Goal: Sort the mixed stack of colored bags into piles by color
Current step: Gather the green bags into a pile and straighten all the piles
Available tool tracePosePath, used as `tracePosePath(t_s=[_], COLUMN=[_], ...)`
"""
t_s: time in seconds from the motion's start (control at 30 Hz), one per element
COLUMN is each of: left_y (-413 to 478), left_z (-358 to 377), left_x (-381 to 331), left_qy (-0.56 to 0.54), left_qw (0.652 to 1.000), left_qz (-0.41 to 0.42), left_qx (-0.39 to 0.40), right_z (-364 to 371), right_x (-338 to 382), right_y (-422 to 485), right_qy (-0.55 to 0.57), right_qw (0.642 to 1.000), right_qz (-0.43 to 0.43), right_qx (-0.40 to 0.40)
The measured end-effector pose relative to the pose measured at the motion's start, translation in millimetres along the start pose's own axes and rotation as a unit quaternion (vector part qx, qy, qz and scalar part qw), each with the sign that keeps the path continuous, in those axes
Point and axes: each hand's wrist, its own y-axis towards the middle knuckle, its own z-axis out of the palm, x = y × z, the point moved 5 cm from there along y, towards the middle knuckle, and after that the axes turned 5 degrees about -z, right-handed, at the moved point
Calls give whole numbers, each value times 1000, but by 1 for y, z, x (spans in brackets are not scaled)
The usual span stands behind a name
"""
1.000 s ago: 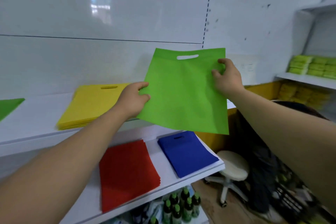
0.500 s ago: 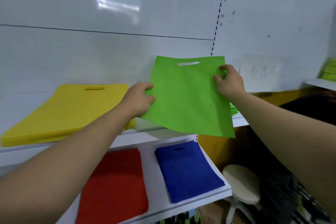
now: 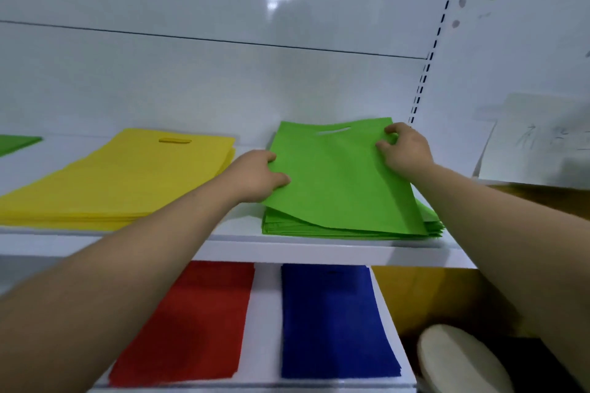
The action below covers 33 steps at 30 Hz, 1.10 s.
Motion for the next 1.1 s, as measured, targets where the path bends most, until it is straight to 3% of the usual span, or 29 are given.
tracePosePath(t_s=[0.27,0.37,0.73,1.1], left_y=[-22,-33,-41,-81], left_z=[38,47,28,-94], left_x=[-22,-26,-24,55], left_qy=[76,108,121,134], left_qw=[992,986,987,989], left_qz=[-33,-38,-51,-61], left_qx=[99,121,92,8], right_z=[31,39,29,52], right_x=[-44,-49,-29,151], right_y=[16,9,3,-24], right_qy=[-63,-71,-80,-19], right_qw=[978,968,963,961], right_qz=[-22,-46,-91,-181], right_qx=[197,237,240,208])
